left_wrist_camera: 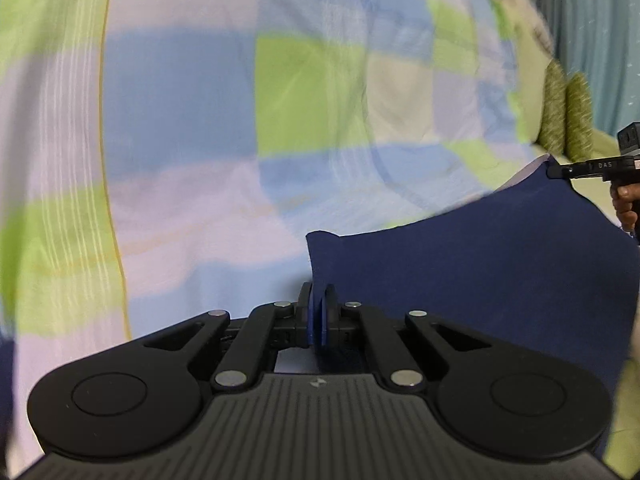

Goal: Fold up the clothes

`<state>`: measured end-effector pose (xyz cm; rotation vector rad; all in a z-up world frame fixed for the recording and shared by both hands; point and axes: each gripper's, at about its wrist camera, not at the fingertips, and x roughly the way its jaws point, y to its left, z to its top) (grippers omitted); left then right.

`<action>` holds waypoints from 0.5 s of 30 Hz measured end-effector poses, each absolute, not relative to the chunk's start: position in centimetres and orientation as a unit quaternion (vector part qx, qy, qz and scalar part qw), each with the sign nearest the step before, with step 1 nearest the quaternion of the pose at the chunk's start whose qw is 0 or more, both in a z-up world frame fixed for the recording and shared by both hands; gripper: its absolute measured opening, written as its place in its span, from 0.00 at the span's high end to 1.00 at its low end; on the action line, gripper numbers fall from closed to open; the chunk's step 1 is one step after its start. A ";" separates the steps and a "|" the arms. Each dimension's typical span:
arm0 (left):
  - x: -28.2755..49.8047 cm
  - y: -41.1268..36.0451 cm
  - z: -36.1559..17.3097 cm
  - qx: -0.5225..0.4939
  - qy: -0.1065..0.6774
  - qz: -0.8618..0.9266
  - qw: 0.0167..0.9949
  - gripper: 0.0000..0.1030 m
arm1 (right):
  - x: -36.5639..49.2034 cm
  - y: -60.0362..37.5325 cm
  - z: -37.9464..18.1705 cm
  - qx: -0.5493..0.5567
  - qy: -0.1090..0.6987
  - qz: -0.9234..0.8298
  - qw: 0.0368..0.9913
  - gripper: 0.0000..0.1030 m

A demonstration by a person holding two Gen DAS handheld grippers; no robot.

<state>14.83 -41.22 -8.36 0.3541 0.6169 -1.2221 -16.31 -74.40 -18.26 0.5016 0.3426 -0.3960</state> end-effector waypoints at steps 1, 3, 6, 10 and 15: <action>14.7 -41.3 -8.7 0.164 0.283 -0.560 0.761 1.00 | -16.1 -74.5 -19.0 0.248 0.177 -0.195 0.932 0.94; 14.4 -41.3 -9.1 0.166 0.282 -0.558 0.763 0.99 | -15.9 -74.5 -20.0 0.254 0.188 -0.199 0.928 0.92; 14.1 -41.2 -8.4 0.181 0.277 -0.550 0.767 0.86 | -16.1 -74.1 -19.4 0.241 0.195 -0.222 0.924 0.76; 13.2 -39.5 -6.5 0.219 0.243 -0.536 0.778 0.66 | -16.5 -69.3 -14.4 0.119 0.212 -0.307 0.920 0.68; 11.8 -34.8 -3.9 0.262 0.188 -0.521 0.790 0.55 | -15.3 -56.2 -9.9 -0.049 0.212 -0.290 0.932 0.60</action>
